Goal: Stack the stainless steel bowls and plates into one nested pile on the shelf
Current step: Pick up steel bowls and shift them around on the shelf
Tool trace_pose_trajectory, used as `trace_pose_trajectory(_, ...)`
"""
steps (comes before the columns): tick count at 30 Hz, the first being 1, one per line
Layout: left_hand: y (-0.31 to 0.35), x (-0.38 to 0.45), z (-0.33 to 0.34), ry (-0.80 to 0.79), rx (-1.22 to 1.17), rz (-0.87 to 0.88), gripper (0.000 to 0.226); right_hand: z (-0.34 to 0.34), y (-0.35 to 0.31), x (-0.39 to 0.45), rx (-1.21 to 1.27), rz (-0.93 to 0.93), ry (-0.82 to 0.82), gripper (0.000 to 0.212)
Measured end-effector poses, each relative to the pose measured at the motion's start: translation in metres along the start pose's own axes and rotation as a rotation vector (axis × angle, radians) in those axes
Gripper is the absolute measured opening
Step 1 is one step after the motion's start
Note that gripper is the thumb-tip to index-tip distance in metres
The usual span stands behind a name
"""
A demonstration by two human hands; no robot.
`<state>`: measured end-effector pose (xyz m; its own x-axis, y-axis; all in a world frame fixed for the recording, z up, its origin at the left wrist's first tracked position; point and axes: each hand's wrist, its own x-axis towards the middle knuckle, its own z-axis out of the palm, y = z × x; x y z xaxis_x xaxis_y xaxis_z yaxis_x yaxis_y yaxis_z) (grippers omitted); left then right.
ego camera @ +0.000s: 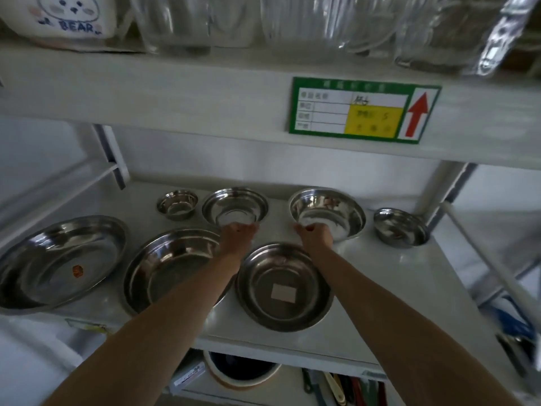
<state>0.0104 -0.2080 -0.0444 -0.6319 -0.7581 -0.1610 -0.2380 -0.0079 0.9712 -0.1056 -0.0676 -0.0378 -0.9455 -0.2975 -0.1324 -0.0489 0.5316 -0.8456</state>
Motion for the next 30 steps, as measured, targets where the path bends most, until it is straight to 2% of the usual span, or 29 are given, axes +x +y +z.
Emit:
trace_pose_trajectory(3,0.007,0.008,0.033,-0.036,-0.039,-0.047,0.03,-0.023,0.015,0.008,0.077,0.047,0.04,0.033)
trace_pose_trajectory(6,0.01,0.011,0.064,-0.07,-0.077,-0.079,0.03,-0.043,0.029,0.017,0.105,0.078,0.091,0.046)
trace_pose_trajectory(10,0.014,0.023,0.092,-0.098,0.034,-0.09,0.025,-0.061,0.049,0.037,0.145,0.115,0.185,0.051)
trace_pose_trajectory(14,0.007,0.045,0.107,-0.078,0.181,-0.062,0.061,-0.077,0.067,0.053,0.144,0.135,0.217,0.043)
trace_pose_trajectory(17,-0.002,0.062,0.117,-0.063,0.232,-0.05,0.074,-0.086,0.081,0.069,0.153,0.189,0.26,0.053)
trace_pose_trajectory(21,-0.025,0.103,0.131,-0.032,0.214,-0.121,0.11,-0.091,0.095,0.093,0.245,0.271,0.314,0.067)
trace_pose_trajectory(23,-0.026,0.116,0.136,-0.028,0.211,-0.133,0.11,-0.093,0.1,0.104,0.268,0.296,0.328,0.072)
trace_pose_trajectory(25,-0.014,0.113,0.137,-0.034,0.224,-0.12,0.1,-0.095,0.102,0.114,0.242,0.308,0.345,0.077)
trace_pose_trajectory(27,-0.015,0.124,0.142,-0.035,0.257,-0.092,0.081,-0.095,0.108,0.125,0.214,0.312,0.336,0.09)
trace_pose_trajectory(30,-0.022,0.139,0.148,-0.031,0.257,-0.068,0.078,-0.084,0.147,0.175,0.169,0.293,0.327,0.118)
